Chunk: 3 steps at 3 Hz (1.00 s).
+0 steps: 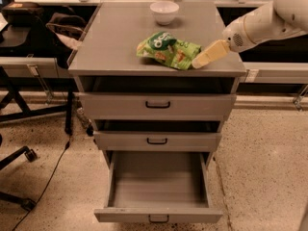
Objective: Place green rice chip bag into bottom drawer
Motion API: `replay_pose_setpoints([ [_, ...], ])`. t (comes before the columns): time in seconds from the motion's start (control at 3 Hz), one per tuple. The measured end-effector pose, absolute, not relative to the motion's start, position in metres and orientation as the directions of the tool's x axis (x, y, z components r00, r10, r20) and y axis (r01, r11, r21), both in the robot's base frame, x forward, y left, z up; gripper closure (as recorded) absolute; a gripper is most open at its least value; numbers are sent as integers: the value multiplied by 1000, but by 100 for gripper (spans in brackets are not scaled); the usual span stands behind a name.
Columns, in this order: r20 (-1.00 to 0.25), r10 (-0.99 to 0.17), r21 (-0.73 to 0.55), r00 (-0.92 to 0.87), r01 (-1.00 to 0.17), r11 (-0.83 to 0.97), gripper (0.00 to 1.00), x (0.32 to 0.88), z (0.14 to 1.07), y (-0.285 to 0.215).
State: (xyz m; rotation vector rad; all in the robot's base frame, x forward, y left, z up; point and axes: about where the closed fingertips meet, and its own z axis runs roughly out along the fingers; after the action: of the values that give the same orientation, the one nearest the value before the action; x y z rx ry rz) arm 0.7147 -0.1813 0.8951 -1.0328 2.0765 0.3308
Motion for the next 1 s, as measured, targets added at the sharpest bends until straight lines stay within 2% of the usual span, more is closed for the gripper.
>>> replay_pose_setpoints([
  [1.0, -757, -557, -20, -342, -840, 542, 0, 751, 860, -120],
])
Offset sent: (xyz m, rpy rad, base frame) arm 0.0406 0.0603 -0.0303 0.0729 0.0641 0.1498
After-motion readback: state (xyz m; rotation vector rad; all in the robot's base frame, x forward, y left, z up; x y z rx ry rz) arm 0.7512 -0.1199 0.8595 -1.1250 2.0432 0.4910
